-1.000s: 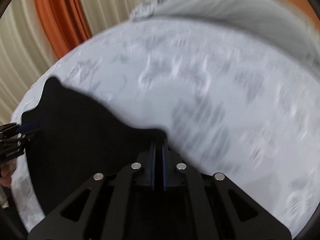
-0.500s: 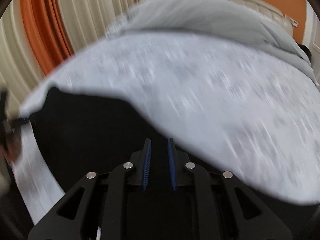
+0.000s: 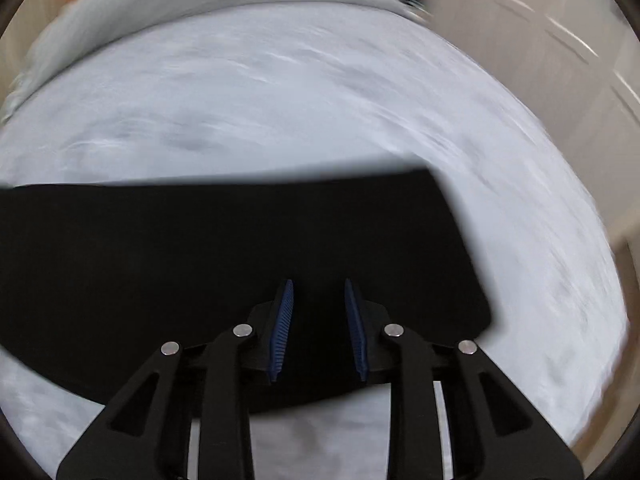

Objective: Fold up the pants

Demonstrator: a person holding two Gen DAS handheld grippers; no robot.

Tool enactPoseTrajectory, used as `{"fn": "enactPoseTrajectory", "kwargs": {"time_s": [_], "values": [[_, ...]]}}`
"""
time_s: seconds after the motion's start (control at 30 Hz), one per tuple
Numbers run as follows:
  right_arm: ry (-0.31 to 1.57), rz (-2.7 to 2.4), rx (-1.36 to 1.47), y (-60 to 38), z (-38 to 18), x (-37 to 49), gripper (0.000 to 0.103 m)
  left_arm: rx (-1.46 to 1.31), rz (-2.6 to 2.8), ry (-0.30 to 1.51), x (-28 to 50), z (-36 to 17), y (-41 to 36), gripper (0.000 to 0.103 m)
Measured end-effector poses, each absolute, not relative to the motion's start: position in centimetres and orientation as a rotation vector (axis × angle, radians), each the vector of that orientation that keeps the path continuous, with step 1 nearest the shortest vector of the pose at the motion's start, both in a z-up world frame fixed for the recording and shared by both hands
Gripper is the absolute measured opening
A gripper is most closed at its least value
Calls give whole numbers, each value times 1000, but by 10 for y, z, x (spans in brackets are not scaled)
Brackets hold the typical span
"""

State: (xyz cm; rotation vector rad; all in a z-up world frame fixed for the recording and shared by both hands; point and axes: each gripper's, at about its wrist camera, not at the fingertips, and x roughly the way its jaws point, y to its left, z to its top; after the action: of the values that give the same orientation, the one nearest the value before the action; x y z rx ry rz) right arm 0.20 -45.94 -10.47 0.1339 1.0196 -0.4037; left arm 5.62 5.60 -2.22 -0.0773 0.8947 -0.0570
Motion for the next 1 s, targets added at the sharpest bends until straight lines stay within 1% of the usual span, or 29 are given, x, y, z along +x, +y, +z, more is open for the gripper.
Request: {"fn": "enactPoseTrajectory", "kwargs": {"time_s": [0.03,0.1,0.23,0.3,0.33,0.43,0.53,0.57,0.6,0.67,0.77,0.83,0.87,0.9,1.0], "values": [[993,-423,188,-477,-100,-13,26,-59,-52,884,54,-24,45,72],[918,-501,267,-505,-82,-40,29,4,-45,843,47,-34,22,75],[838,-463,412,-533,-74,-65,29,92,-61,835,46,-52,-3,75],[853,-409,378,-525,-78,-58,29,110,-58,832,47,-58,-7,75],[878,-388,327,-519,-84,-48,27,120,-61,832,46,-61,-8,75],[979,-472,235,-525,-110,-36,28,131,-50,847,46,-67,-7,76],[936,-506,274,-525,-96,-40,29,91,-68,889,52,-72,0,76],[901,-499,292,-522,-87,-41,33,81,-65,894,54,-72,2,76],[877,-475,319,-519,-83,-43,46,79,-60,889,55,-72,4,76],[860,-450,354,-509,-78,-44,58,102,-30,873,57,-72,4,76],[883,-440,359,-496,-78,-42,59,116,3,851,61,-70,5,76],[894,-433,379,-492,-77,-43,64,109,2,851,62,-70,6,77],[894,-441,390,-491,-76,-45,70,111,8,852,62,-71,6,77],[886,-454,406,-491,-72,-49,73,114,11,853,63,-71,6,77],[846,-462,434,-491,-64,-61,76,124,13,862,63,-74,6,77]]}}
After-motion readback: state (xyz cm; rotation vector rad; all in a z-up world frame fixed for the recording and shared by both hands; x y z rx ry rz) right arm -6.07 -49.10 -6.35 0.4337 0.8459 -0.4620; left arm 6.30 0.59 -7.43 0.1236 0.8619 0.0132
